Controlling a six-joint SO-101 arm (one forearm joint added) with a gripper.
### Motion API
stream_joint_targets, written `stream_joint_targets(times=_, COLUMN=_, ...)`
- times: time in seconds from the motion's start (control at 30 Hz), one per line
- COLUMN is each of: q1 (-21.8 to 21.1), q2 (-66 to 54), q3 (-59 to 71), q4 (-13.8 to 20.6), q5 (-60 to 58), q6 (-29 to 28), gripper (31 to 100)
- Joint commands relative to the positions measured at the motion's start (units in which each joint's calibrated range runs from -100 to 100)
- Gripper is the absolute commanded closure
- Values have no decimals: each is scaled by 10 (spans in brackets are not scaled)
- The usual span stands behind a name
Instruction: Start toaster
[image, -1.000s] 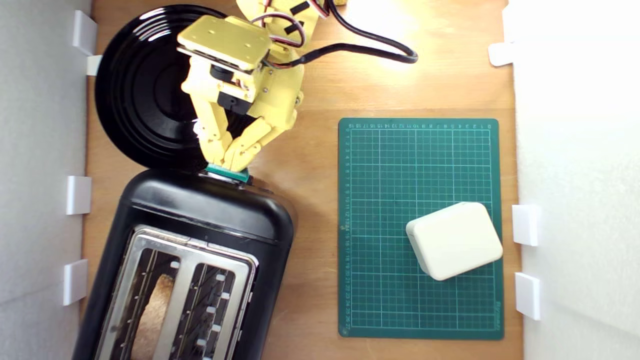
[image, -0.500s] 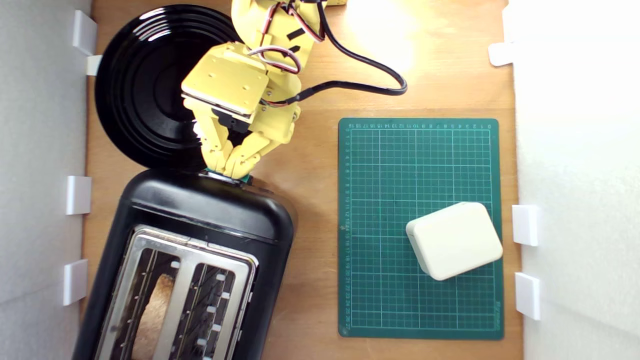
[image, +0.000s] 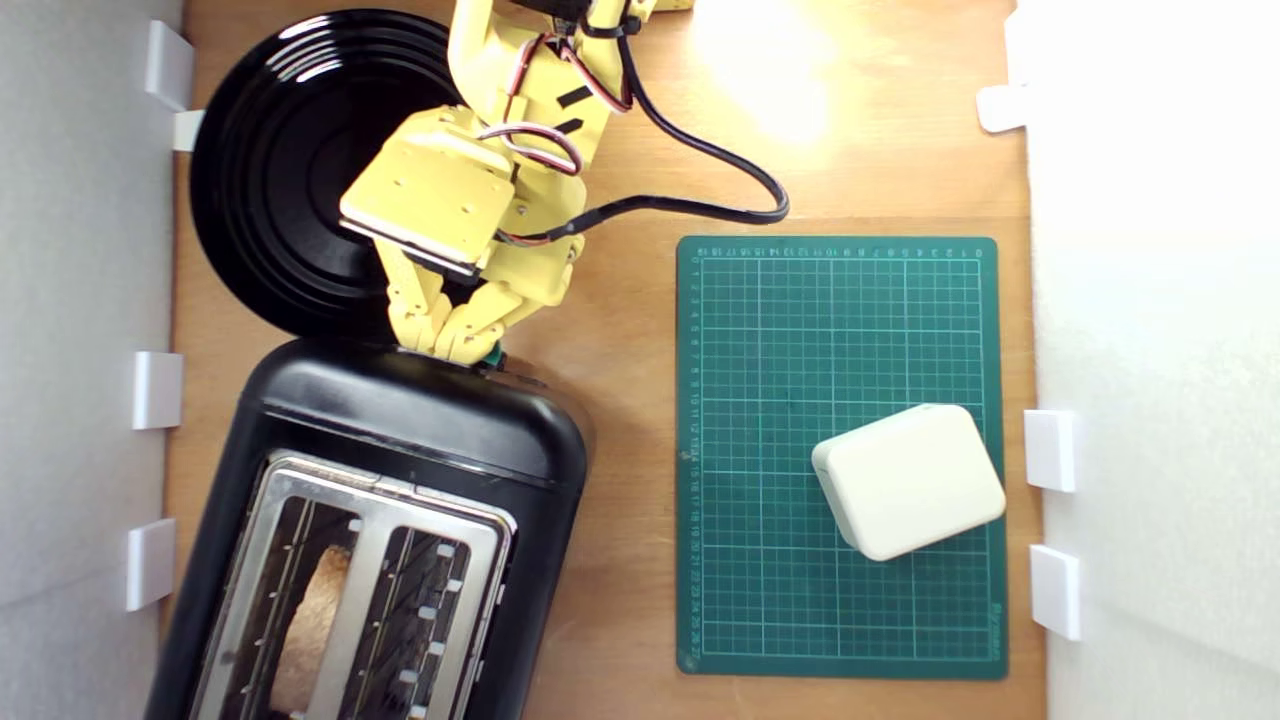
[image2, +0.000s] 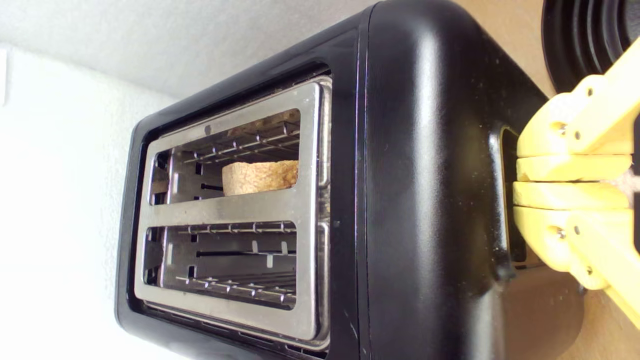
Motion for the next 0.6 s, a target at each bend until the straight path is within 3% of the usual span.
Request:
stream_joint_targets(times=0.0, q1=0, q2=-3, q3=15, q4=-3, q5=-21, q6=2, gripper=989)
stream_joint_targets(times=0.57, q1=-6, q2=-49, q3=67, q4=-3, q5=-20, q6=1, gripper=989)
